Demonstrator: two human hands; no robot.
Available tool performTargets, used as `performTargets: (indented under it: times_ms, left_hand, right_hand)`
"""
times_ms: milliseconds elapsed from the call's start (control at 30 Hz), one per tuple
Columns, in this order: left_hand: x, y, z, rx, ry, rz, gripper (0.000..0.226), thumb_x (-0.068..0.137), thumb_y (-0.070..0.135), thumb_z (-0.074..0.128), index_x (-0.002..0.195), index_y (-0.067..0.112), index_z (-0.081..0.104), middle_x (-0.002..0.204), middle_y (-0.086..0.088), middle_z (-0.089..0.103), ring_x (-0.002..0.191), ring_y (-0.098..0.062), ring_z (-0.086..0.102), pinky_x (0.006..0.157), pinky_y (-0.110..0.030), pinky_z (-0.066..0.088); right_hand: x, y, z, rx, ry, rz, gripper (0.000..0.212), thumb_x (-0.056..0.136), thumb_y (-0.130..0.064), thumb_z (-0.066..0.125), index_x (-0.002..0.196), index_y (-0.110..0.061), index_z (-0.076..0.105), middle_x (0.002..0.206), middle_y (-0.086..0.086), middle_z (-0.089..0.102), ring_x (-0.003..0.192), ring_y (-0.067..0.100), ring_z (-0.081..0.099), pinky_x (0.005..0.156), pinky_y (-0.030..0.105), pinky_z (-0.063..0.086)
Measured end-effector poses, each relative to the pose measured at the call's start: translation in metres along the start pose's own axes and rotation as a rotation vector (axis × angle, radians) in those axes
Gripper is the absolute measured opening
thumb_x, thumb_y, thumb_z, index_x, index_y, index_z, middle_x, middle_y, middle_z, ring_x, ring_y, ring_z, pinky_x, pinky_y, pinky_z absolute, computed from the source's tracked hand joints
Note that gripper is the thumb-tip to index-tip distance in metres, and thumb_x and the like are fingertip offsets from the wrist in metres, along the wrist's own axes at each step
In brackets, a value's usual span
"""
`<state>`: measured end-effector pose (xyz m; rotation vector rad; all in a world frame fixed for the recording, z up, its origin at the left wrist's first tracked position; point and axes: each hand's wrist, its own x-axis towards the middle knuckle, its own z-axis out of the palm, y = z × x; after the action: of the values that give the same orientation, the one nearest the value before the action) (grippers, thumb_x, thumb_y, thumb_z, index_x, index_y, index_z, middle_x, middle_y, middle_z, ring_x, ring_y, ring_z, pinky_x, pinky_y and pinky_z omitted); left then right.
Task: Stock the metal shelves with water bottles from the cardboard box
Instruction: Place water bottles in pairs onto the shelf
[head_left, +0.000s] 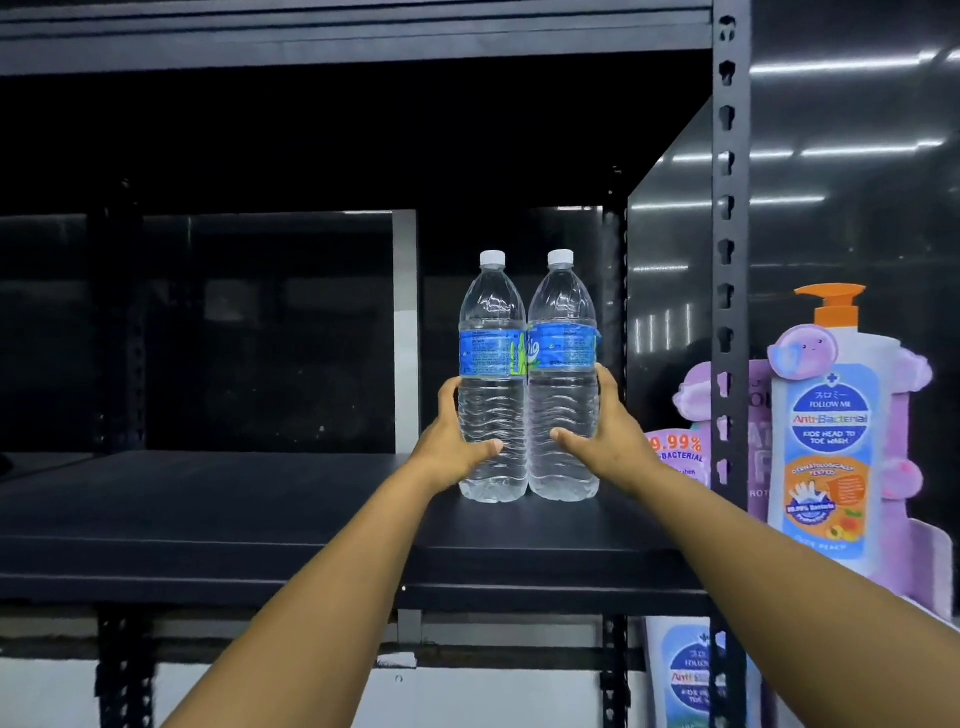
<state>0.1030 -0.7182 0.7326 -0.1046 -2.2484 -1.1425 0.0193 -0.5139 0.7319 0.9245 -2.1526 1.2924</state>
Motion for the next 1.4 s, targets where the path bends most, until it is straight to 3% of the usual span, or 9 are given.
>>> performTargets:
  times_ms: [167,433,600,867,1033,1133,1233,1400]
  left_hand:
    - [0.031,-0.017,0.002,0.010,-0.056,0.021,0.089,0.082,0.016,0.075,0.136,0.045,0.010,0.119,0.004,0.065,0.108,-0.016,0.065,0.102,-0.046,0.048]
    - [0.080,-0.037,0.009,0.082,-0.082,-0.012,0.091,0.083,0.017,0.074,0.139,0.036,0.005,0.119,0.004,0.062,0.110,-0.019,0.061,0.103,-0.044,0.046]
    - [0.101,-0.044,0.010,0.111,-0.113,-0.027,0.091,0.086,0.011,0.071,0.144,0.025,0.001,0.120,0.002,0.058,0.108,-0.017,0.058,0.098,-0.032,0.044]
    - [0.108,-0.051,0.013,0.116,-0.097,-0.026,0.094,0.087,0.012,0.071,0.145,0.025,-0.001,0.121,0.001,0.059,0.109,-0.018,0.059,0.096,-0.030,0.044]
    - [0.111,-0.054,0.015,0.085,-0.065,-0.043,0.089,0.086,0.017,0.071,0.142,0.028,0.003,0.116,0.002,0.063,0.105,-0.018,0.062,0.094,-0.031,0.046]
    - [0.114,-0.054,0.020,0.041,0.012,-0.052,0.081,0.084,0.033,0.072,0.137,0.030,0.011,0.126,0.000,0.060,0.109,-0.018,0.061,0.096,-0.032,0.045]
    - [0.122,-0.047,0.020,0.037,0.107,-0.024,0.090,0.080,0.045,0.074,0.142,0.033,0.010,0.143,-0.004,0.046,0.122,-0.023,0.053,0.100,-0.034,0.041]
    - [0.126,-0.047,0.027,0.020,0.176,0.011,0.104,0.077,0.047,0.076,0.149,0.032,0.003,0.151,-0.007,0.034,0.131,-0.025,0.044,0.104,-0.037,0.038]
  right_hand:
    - [0.021,0.012,0.009,0.056,0.008,-0.038,0.087,0.082,-0.019,0.073,0.145,-0.032,0.015,0.121,-0.010,0.056,0.104,0.010,0.056,0.087,0.023,0.038]
    - [0.060,0.033,0.029,0.053,0.012,-0.006,0.086,0.083,-0.015,0.071,0.144,-0.032,0.013,0.112,-0.011,0.056,0.097,0.011,0.058,0.083,0.024,0.039]
    - [0.079,0.044,0.036,0.037,0.007,0.021,0.085,0.083,-0.016,0.072,0.144,-0.029,0.014,0.109,-0.010,0.057,0.092,0.010,0.056,0.082,0.024,0.039]
    - [0.090,0.052,0.039,0.036,0.003,0.040,0.086,0.081,-0.018,0.073,0.143,-0.030,0.014,0.114,-0.005,0.058,0.093,0.013,0.058,0.081,0.025,0.041]
    - [0.090,0.056,0.042,-0.008,0.045,0.053,0.089,0.078,-0.034,0.075,0.143,-0.035,0.013,0.125,0.002,0.051,0.107,0.019,0.055,0.089,0.031,0.043]
    - [0.094,0.050,0.045,-0.086,0.128,0.093,0.093,0.075,-0.053,0.072,0.144,-0.027,0.015,0.134,0.008,0.039,0.119,0.025,0.048,0.095,0.039,0.043]
    - [0.100,0.042,0.054,-0.130,0.206,0.124,0.102,0.070,-0.064,0.070,0.144,-0.020,0.015,0.137,0.010,0.033,0.125,0.028,0.042,0.098,0.046,0.043]
    - [0.104,0.040,0.064,-0.188,0.268,0.170,0.109,0.067,-0.067,0.071,0.145,-0.017,0.014,0.137,0.012,0.031,0.125,0.031,0.039,0.097,0.048,0.043]
